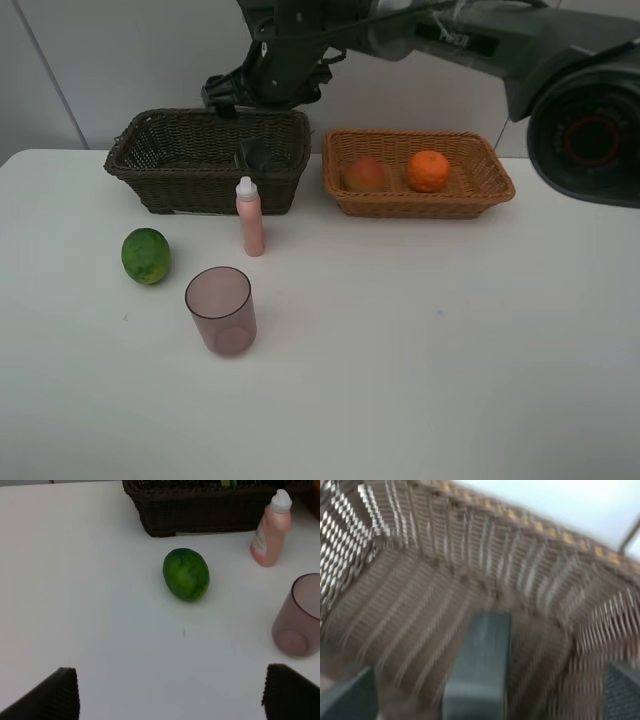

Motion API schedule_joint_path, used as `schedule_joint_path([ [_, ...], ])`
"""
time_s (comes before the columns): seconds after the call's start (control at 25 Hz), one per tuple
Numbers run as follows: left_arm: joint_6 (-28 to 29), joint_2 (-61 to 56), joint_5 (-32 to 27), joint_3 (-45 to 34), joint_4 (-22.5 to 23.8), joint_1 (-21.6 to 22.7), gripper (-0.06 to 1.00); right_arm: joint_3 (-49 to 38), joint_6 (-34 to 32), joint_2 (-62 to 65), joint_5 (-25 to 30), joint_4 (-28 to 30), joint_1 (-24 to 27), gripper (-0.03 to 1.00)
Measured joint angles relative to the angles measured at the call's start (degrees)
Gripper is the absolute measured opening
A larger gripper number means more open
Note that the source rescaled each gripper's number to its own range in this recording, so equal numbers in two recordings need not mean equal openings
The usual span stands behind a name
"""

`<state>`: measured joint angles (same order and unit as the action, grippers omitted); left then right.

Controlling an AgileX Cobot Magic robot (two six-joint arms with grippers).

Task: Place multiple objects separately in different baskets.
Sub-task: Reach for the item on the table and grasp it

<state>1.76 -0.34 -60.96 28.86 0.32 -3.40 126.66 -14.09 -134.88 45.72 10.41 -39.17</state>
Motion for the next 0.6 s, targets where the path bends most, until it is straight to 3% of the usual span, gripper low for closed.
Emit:
schedule_joint_path([
  [0.36, 0.00, 0.00, 0.00, 0.00, 0.00, 0.00, 0.95, 0.00, 0.00, 6.10, 22.79, -1.06, 2.41, 0.95],
  [0.6, 0.00, 0.00, 0.00, 0.00, 0.00, 0.00, 0.95, -6.50, 0.00, 11.94, 23.96, -2.89, 7.84, 0.95],
])
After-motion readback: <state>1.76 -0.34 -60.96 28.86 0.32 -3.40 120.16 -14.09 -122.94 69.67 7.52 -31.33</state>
